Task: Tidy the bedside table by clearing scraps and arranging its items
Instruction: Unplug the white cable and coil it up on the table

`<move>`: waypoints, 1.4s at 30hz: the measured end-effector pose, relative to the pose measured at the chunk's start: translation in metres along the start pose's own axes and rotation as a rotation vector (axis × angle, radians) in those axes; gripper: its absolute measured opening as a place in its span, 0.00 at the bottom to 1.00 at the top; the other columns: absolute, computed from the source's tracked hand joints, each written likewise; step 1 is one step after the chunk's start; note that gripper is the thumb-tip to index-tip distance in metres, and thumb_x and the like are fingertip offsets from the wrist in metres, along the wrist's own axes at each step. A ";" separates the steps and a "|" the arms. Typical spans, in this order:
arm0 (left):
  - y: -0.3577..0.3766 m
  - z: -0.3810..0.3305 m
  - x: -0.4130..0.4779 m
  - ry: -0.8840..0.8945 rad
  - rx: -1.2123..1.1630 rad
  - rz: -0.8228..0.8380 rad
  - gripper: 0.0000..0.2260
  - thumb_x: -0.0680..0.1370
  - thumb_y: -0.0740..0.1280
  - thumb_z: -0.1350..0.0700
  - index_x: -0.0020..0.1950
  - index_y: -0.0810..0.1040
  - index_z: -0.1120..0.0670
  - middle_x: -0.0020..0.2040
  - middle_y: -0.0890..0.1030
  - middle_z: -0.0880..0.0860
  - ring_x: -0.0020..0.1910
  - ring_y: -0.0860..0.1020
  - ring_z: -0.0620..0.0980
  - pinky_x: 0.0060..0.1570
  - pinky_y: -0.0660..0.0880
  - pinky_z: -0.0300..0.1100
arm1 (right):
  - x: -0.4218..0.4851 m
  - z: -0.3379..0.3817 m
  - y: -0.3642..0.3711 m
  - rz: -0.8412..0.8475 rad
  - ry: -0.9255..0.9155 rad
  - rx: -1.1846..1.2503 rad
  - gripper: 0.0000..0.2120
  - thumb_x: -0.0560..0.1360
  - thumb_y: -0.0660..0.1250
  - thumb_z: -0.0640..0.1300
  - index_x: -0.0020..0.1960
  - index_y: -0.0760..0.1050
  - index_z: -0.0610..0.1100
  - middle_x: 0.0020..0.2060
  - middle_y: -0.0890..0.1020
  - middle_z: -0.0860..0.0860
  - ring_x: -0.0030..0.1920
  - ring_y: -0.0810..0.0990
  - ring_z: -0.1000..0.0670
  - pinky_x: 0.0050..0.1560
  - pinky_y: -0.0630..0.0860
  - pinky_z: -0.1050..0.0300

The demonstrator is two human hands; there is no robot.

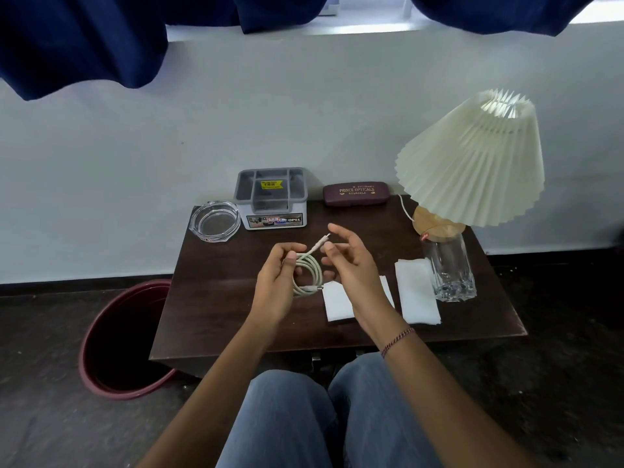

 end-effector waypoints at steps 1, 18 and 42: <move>-0.002 0.003 0.000 -0.021 -0.024 -0.018 0.11 0.81 0.56 0.59 0.46 0.76 0.47 0.40 0.78 0.48 0.37 0.73 0.43 0.40 0.74 0.36 | 0.000 -0.001 -0.002 -0.018 0.014 -0.034 0.15 0.78 0.63 0.43 0.63 0.70 0.55 0.43 0.78 0.53 0.43 0.79 0.57 0.41 0.79 0.64; 0.051 0.037 0.055 -0.452 -0.471 -0.116 0.03 0.78 0.61 0.65 0.50 0.72 0.59 0.39 0.81 0.54 0.37 0.80 0.48 0.31 0.80 0.39 | 0.039 -0.044 -0.045 -0.237 0.297 0.119 0.14 0.73 0.69 0.44 0.57 0.77 0.42 0.43 0.83 0.48 0.43 0.81 0.53 0.41 0.79 0.62; 0.086 0.083 0.139 -0.450 0.194 -0.127 0.09 0.74 0.67 0.61 0.53 0.82 0.57 0.48 0.84 0.57 0.47 0.82 0.54 0.54 0.79 0.49 | 0.152 -0.048 -0.085 -0.424 0.169 -0.430 0.15 0.73 0.70 0.45 0.58 0.78 0.42 0.56 0.79 0.43 0.52 0.81 0.46 0.55 0.79 0.49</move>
Point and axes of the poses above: each hand's wrist, its own x-axis towards the middle knuckle, its own y-axis out of the palm, z = x × y, the point moved 8 cm from there along x, towards the middle knuckle
